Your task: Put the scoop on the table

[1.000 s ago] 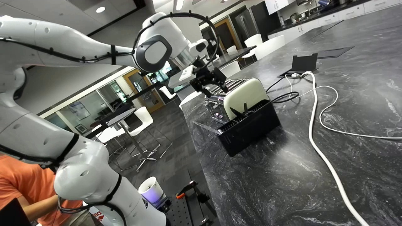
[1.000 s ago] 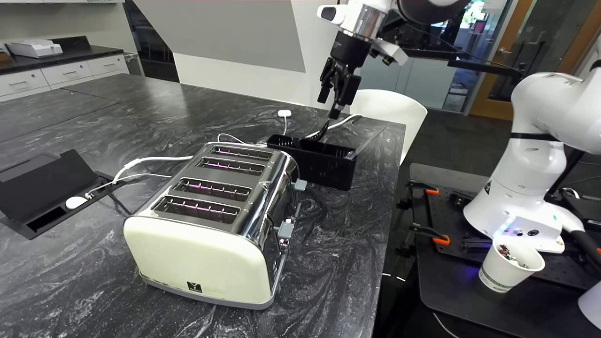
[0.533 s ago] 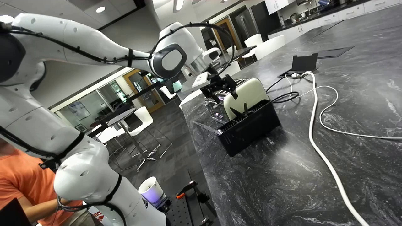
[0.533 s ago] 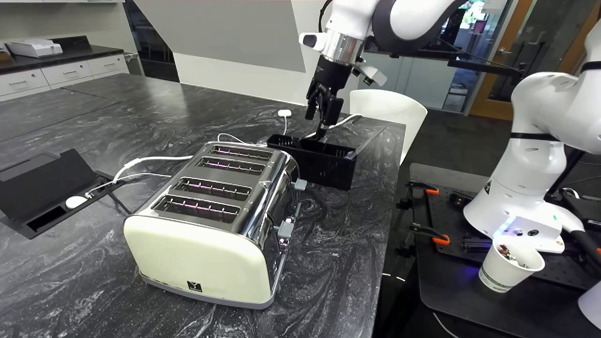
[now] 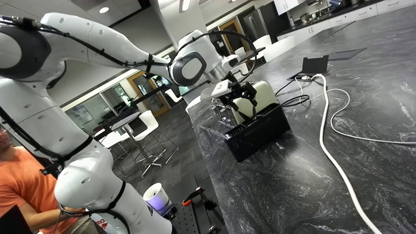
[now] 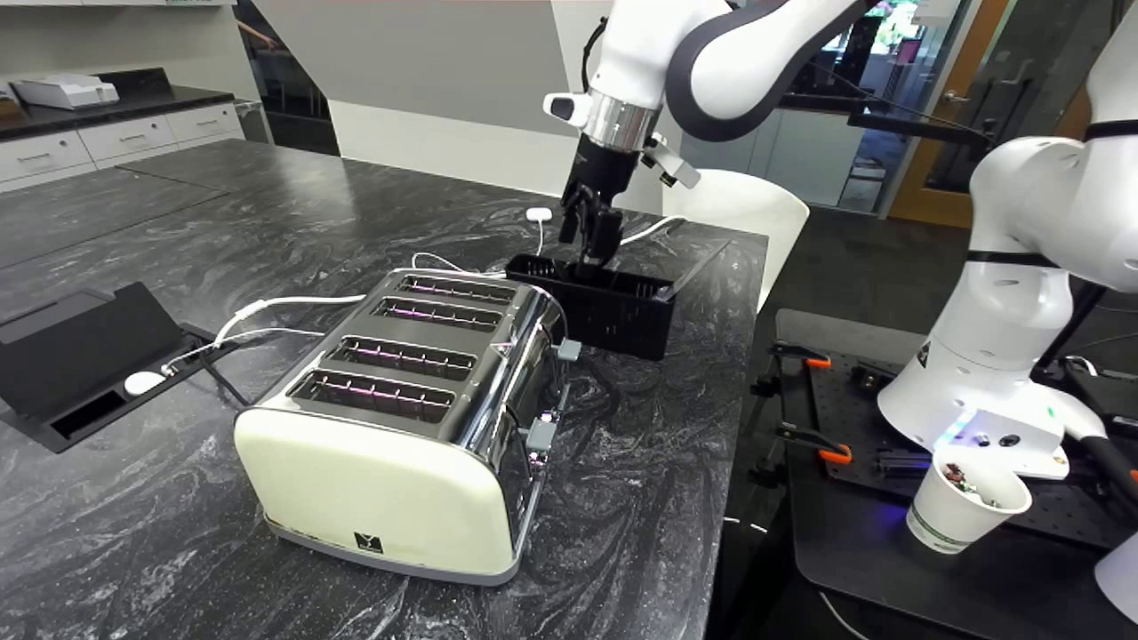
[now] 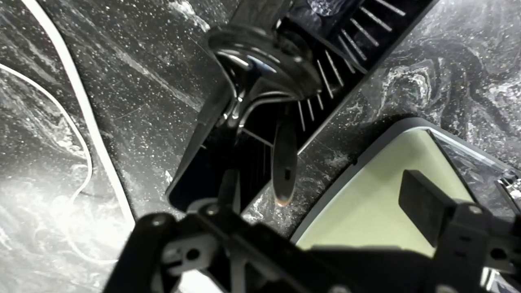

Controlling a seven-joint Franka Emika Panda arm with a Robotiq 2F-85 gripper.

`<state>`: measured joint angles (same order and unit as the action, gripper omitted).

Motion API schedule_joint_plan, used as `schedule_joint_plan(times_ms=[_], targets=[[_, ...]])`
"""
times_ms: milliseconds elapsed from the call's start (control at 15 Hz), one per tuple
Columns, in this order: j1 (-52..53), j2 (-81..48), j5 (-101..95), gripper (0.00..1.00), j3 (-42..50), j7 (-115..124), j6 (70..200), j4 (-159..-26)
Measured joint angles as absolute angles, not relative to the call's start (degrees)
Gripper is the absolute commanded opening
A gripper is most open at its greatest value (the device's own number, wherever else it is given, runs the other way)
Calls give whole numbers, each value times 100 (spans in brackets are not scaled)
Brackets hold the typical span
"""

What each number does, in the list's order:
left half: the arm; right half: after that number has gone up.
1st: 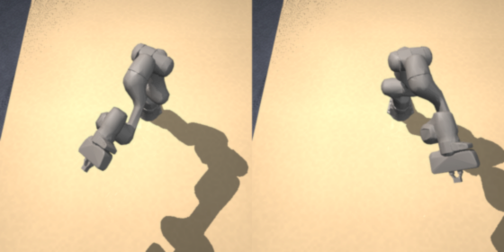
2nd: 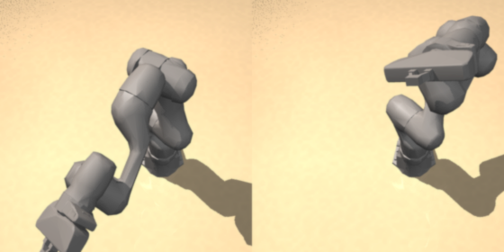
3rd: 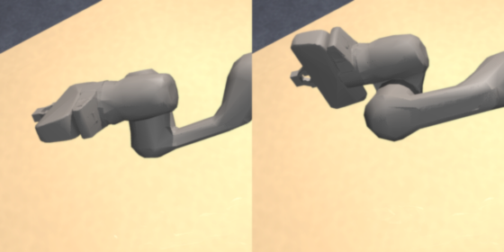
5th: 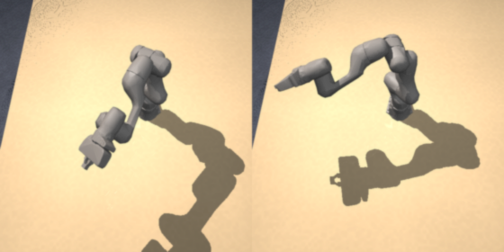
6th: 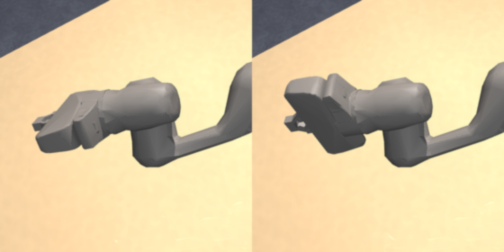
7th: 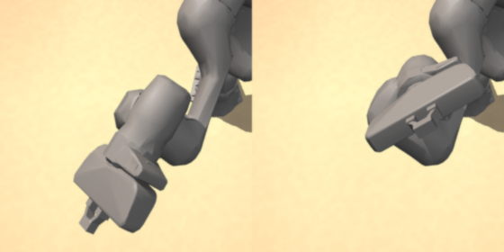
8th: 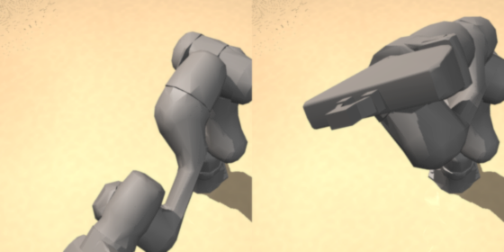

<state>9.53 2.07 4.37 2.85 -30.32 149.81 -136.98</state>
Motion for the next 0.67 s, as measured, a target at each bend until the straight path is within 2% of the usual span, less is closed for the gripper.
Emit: schedule_joint_plan(times_ms=[67, 667], targets=[[904, 120, 454, 80, 265, -3033, 15026, -13649], [526, -333, 591, 12, -38, -3038, 15051, -13243]])
